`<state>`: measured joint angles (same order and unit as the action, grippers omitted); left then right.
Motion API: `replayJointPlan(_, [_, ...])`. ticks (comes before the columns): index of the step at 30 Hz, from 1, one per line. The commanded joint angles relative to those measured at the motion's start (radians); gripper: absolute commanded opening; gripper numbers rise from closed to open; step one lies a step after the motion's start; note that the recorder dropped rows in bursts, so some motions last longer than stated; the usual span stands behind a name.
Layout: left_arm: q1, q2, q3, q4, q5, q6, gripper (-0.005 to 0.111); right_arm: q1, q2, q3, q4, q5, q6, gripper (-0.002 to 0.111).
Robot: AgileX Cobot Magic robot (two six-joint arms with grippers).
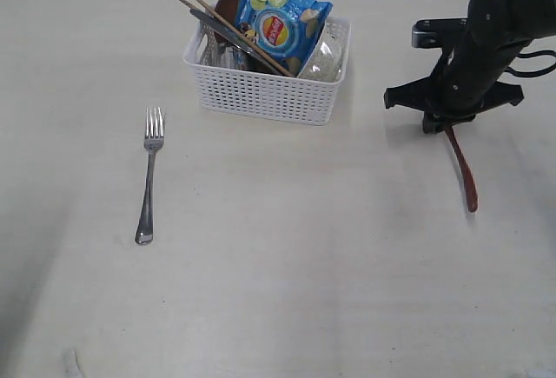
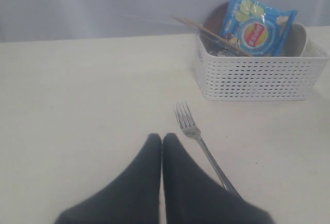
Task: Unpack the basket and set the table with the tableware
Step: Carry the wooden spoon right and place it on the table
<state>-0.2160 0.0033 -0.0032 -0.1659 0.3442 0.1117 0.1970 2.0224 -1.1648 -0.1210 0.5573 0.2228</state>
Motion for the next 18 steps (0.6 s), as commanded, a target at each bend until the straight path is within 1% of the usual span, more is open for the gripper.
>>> replayJointPlan(1, [-0.006, -0.003, 0.003, 0.001, -0.002, -0.003, 0.0, -0.005, 0.006, 0.004, -0.011, -0.021, 0.003, 0.026])
replayJointPlan(3, [-0.006, -0.003, 0.003, 0.001, -0.002, -0.003, 0.0, -0.005, 0.006, 0.004, -0.011, -0.023, 0.003, 0.037])
replayJointPlan(5, [-0.006, -0.003, 0.003, 0.001, -0.002, -0.003, 0.0, -0.005, 0.006, 0.004, -0.011, -0.023, 0.003, 0.04])
replayJointPlan(11, [-0.006, -0.003, 0.003, 0.001, -0.002, -0.003, 0.0, -0.005, -0.006, -0.005, -0.011, 0.001, 0.001, 0.04])
replayJointPlan(18, [-0.006, -0.003, 0.003, 0.001, -0.002, -0.001, 0.0, -0.005, -0.118, -0.129, -0.03, 0.118, -0.029, 0.04])
